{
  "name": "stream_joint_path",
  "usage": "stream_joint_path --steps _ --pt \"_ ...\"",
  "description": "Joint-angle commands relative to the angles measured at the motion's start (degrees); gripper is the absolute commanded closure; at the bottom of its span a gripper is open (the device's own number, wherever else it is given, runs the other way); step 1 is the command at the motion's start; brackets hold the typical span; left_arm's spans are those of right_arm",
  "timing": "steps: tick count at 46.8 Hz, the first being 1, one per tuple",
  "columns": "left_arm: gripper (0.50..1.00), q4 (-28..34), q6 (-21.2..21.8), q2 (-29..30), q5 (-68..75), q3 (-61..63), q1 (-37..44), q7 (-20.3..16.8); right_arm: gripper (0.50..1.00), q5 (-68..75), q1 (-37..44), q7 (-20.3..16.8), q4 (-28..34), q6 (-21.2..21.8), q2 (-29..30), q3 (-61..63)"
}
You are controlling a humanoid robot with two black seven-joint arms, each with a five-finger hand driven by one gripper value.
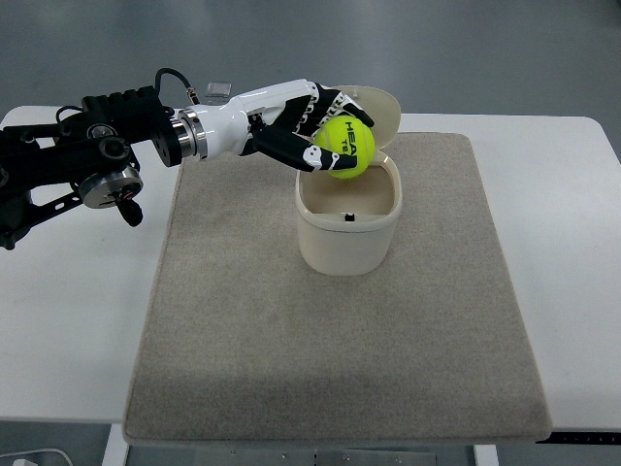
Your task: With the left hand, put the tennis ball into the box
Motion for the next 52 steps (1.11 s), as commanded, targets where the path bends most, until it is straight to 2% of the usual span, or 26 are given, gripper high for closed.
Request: stream_joint_path --steps 1,7,10,13,16,23,32,40,52 --pt "0.767 -0.41 0.20 0.00 -0.02 -0.01 -0.01 0.06 0.562 0.00 0.00 0.00 0.00 0.00 0.00 0.00" --pt "0.763 -0.76 0.20 0.00 -0.02 -0.01 -0.09 0.06 0.562 0.00 0.00 0.00 0.00 0.00 0.00 0.00" --pt "0.731 -1.20 0.20 0.27 -0.02 -0.01 -0.09 0.06 0.562 0.00 0.00 0.00 0.00 0.00 0.00 0.00" --pt "0.720 -1.73 0.29 0.36 -0.11 -0.01 -0.09 0.06 0.562 0.00 0.00 0.00 0.00 0.00 0.00 0.00" --pt "0.626 -1.90 0.37 0.44 -0.46 -0.09 -0.09 0.15 0.562 0.00 0.00 0.00 0.00 0.00 0.00 0.00" --pt "0.577 -1.99 0.72 0.71 -0.72 -0.09 -0.09 0.15 0.562 0.00 0.00 0.00 0.00 0.00 0.00 0.00" --pt "0.574 -2.34 0.72 1.15 -0.90 -0.09 -0.09 0.15 0.562 0.00 0.00 0.00 0.00 0.00 0.00 0.00" --pt "0.574 -5.42 0.72 1.94 -0.81 -1.58 -0.18 -0.03 0.562 0.00 0.00 0.00 0.00 0.00 0.00 0.00" --pt "0.574 -7.71 0.90 2.38 -2.04 -13.44 0.35 -0.29 0.562 0.00 0.00 0.00 0.00 0.00 0.00 0.00"
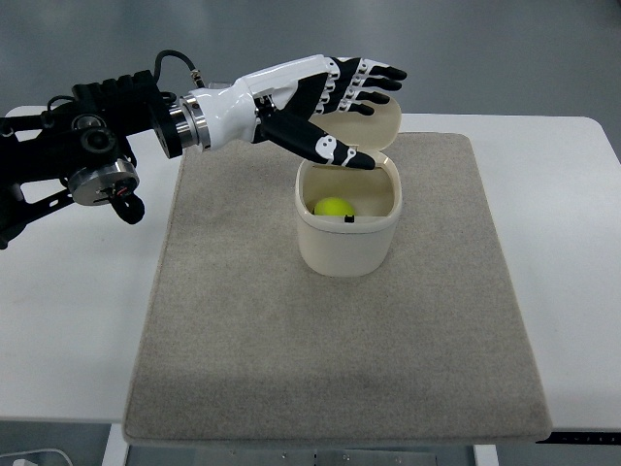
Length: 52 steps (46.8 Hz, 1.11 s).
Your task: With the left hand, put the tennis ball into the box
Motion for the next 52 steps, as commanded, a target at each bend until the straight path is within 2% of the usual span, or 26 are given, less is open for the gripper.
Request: stream_joint_path --steps 1,5,10,17,26,39,44,52 --pt "0.574 0.32 0.16 0.01 -1.07 -5.69 0.26 0.08 0.562 0.00 0.00 -0.01 0.00 0.00 0.00 0.00" --pt "0.574 3.56 1.65 -0.78 -3.26 -12.80 2.10 0.00 0.562 0.00 0.00 -0.01 0.00 0.00 0.00 0.00" --pt "0.574 11.91 3.59 -3.59 -6.60 -21.59 4.83 0.00 0.562 0.00 0.00 -0.01 0.00 0.00 0.00 0.00" --pt "0.576 25.18 3.06 -6.84 -12.75 -29.78 7.38 -0.79 0.562 0.00 0.00 -0.01 0.00 0.00 0.00 0.00" --pt "0.574 38.81 0.25 -10.27 -18.91 -32.59 10.19 -2.20 0.562 0.00 0.00 -0.01 0.00 0.00 0.00 0.00" --pt "0.576 46.02 -7.83 -11.24 -21.55 -39.19 17.57 -4.13 0.562 0.00 0.00 -0.01 0.00 0.00 0.00 0.00" --pt "0.576 50.06 -10.73 -13.87 -21.55 -39.19 18.98 -4.84 0.562 0.00 0.00 -0.01 0.00 0.00 0.00 0.00" --pt "0.576 52.53 -12.41 -17.22 -21.37 -39.27 19.42 -5.27 0.562 0.00 0.00 -0.01 0.00 0.00 0.00 0.00"
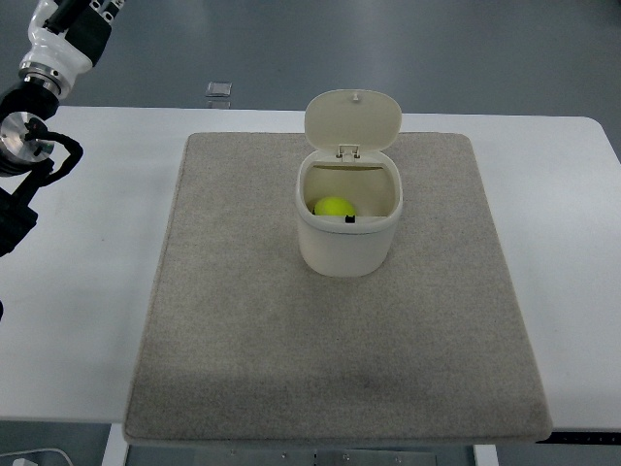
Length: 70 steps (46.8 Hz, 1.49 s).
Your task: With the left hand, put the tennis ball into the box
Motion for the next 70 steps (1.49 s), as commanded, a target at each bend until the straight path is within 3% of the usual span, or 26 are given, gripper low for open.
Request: stream_joint_path --steps 1,24,70 --pt "0.576 0.31 -0.54 -1.14 0.07 -0.07 0.00 -0.49 0.562 0.00 0.00 0.00 0.00 0.00 0.00 0.00" --pt "0.576 3.73 -1.86 -6.68 0.16 0.20 0.44 -0.75 0.560 0.00 0.00 0.00 0.00 0.00 0.00 0.00" --pt "0.576 6.28 -1.86 -6.41 0.42 0.11 2.20 -2.07 0.562 0.09 0.00 0.00 0.00 0.09 0.00 0.09"
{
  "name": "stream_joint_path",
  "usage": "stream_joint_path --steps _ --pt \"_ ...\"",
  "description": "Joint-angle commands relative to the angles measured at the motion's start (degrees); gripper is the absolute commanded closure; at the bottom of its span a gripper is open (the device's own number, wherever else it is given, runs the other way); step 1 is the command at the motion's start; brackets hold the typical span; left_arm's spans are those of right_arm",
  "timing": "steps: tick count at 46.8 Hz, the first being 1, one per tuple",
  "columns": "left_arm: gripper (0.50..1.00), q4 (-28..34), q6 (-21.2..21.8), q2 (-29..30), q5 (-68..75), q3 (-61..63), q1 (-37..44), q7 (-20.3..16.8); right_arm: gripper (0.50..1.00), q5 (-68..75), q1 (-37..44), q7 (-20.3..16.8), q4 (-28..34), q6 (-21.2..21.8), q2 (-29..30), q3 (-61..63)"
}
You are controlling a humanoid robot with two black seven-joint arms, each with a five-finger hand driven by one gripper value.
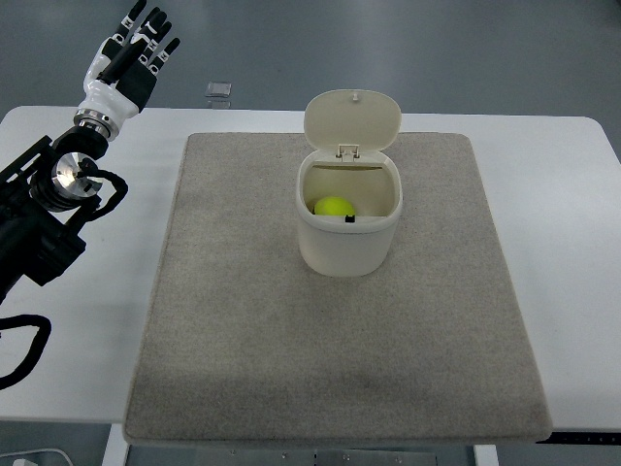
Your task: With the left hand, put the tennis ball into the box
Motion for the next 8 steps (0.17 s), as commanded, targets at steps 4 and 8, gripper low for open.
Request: stream_joint_path --steps 4,8 --pt "0.574 -0.07 0.04 0.18 -0.09 -0.23 0.36 -0.10 0.562 0.18 0.00 0.00 0.09 0.08 0.00 -0.03" --pt "0.576 -0.07 0.04 0.27 0.00 -0.23 0.36 -0.10 0.562 0.09 0.00 0.00 0.44 0.08 0.00 -0.12"
